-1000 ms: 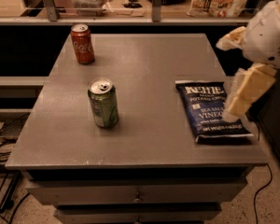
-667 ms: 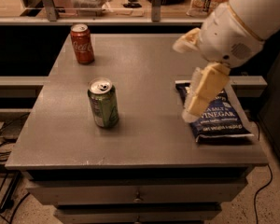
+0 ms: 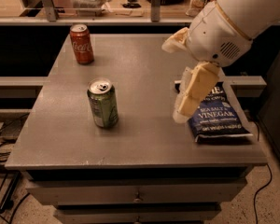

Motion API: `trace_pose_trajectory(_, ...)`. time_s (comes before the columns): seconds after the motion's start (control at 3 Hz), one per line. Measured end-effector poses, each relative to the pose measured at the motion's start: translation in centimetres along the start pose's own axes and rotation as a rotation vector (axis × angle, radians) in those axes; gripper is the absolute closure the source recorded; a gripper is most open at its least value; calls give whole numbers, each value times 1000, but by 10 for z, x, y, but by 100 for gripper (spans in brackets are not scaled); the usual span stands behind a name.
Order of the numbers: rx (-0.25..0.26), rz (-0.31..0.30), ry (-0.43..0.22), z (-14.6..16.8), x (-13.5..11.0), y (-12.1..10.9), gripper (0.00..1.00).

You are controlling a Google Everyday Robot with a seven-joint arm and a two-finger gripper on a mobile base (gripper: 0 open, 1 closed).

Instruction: Knock green can over

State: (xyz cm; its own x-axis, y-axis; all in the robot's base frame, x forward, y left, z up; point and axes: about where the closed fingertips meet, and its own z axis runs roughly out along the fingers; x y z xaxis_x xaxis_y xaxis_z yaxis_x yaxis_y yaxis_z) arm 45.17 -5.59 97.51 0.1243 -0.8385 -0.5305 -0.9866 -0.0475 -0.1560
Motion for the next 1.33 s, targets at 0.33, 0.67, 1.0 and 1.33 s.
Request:
trace_pose_trajectory(0.33, -19, -30, -132, 41, -31, -15, 0)
trace_pose_trajectory(0.67, -42, -61, -218, 77, -57, -27, 0)
trace_pose_trajectory(1.0, -81, -80, -298, 125, -81, -33, 0)
trace_pose_trajectory(1.33, -106, -77, -339, 150, -89, -35, 0)
